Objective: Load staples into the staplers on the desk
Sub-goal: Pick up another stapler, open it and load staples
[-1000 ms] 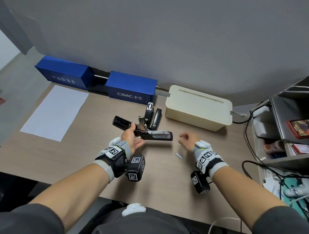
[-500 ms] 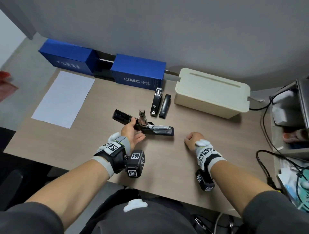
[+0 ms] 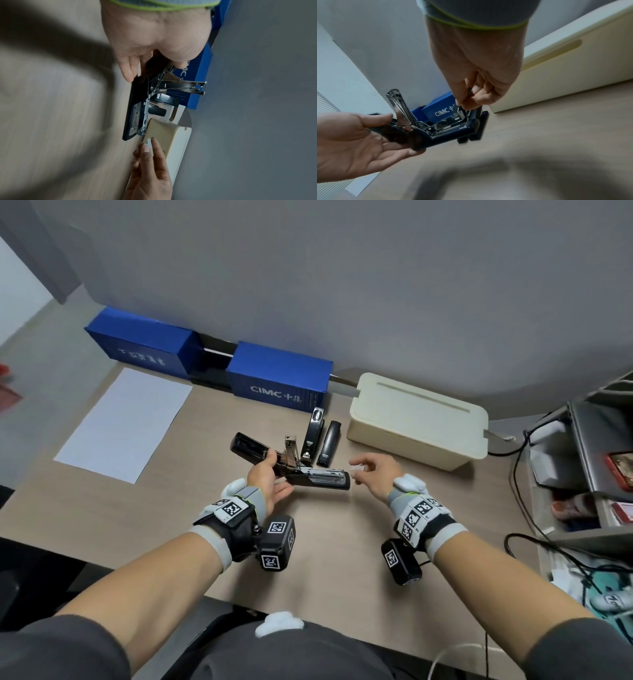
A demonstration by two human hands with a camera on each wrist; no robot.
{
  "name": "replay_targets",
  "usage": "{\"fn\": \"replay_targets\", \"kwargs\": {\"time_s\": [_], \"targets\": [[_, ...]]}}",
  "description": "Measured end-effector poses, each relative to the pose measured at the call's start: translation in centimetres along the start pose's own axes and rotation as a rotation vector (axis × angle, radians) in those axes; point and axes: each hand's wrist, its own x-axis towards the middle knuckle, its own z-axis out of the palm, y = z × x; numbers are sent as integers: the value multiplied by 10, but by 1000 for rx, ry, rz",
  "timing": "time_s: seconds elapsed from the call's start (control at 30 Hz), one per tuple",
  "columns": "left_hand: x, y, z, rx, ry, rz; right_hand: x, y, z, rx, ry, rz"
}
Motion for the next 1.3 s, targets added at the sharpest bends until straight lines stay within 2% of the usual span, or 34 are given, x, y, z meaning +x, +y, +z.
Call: {"fn": "replay_targets", "kwargs": {"time_s": [0.2,0.33,0.5,1.3], "targets": [[-6,5,3,-3,-10,29,2,-16,1,-65,30,-99],[-10,6,3,0,-4,41,1,-20,2,-56,61,-107],[-11,5,5,0,-6,47,0,-18,4,-151,57,-154],[-9,0,6,-16,-32,33,-7,-16,6,-143,33,-110]]}}
